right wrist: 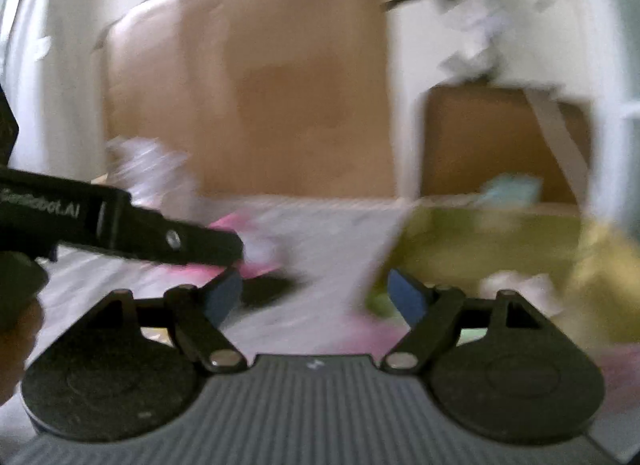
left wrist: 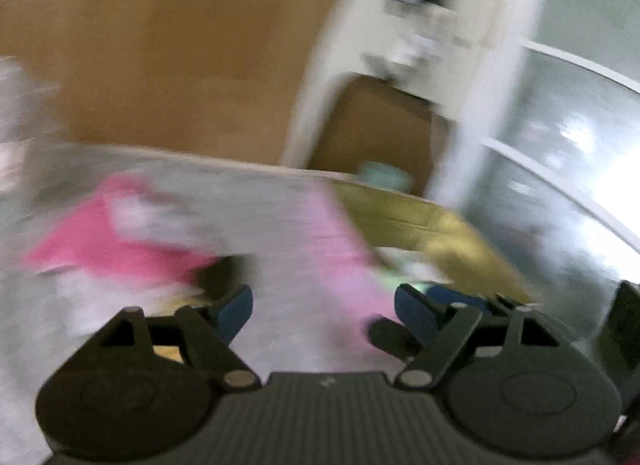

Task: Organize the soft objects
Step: 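Grasp the yellow sticker card with the left tool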

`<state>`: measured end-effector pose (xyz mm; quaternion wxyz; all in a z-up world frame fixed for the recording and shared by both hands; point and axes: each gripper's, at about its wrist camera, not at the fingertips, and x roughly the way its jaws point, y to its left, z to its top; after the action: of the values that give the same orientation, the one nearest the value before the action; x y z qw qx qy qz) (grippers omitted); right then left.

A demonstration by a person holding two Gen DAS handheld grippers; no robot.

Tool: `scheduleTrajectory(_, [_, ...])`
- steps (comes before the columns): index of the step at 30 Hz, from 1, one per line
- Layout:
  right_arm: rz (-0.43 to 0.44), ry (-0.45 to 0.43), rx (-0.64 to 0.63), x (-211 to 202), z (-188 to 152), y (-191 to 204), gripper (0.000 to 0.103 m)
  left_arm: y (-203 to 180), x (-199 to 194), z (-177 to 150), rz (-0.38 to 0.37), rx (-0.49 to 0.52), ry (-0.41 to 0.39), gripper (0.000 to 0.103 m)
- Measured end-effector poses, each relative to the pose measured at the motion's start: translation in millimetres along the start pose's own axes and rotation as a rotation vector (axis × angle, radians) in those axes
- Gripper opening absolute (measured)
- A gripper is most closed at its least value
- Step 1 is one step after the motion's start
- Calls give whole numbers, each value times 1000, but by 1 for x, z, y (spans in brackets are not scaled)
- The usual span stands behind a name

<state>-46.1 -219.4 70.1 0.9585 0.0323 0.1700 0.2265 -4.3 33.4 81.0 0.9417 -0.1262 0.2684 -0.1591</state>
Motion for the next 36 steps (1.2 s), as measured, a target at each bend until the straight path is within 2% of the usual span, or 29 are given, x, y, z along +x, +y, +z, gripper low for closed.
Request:
scheduleTrajectory(2, [85,76,8,17,-5,31,83,43,-20,-13,108,-74,1,81])
scheduleTrajectory(5, [131,189,-11,48,-12,75,83,92,-43,-30,230,-168,-3,80])
scheduleTrajectory(7, [148,250,6,72,-15,101,85,108,-55,-38,269,-186,-17,80])
scheduleTrajectory(9, [120,300,37,97,-17,120,88,118,-64,-41,276,-195,-23,80])
scheduleTrajectory(11, [76,334,54,119,-21,133,86,120,-66,-42,262,-198,-15,80])
scheduleTrajectory(12, [42,345,43,124,-24,137,81,119,-66,-43,254,-194,-11,80])
scheduleTrajectory(13, [20,343,26,126,-26,141,72,116,-66,-44,245,-185,-5,80])
scheduleTrajectory(15, [37,352,14,121,-24,140,68,108,-57,-47,221,-163,17,80])
scheduleTrajectory(19, [56,363,-64,83,-31,131,66,82,-41,-55,123,-118,89,80])
scheduleTrajectory(22, [107,348,-104,47,-41,117,65,48,-22,-62,34,-63,164,80])
scheduleTrajectory(25, [97,322,-160,11,-59,108,64,12,-1,-70,-57,-6,240,80])
scheduleTrajectory(28, [48,295,-138,-24,-71,88,65,-27,21,-80,-142,43,320,80])
scheduleTrajectory(31, [-47,263,-117,-49,-81,69,75,-71,34,-88,-180,143,351,80])
scheduleTrajectory(33, [-76,247,-92,-61,-88,56,75,-93,40,-93,-198,188,365,80])
scheduleTrajectory(34, [-74,241,-72,-64,-91,51,74,-104,43,-95,-204,219,373,80])
scheduleTrajectory(36, [-57,213,-44,-68,-96,44,63,-117,48,-98,-194,265,375,75])
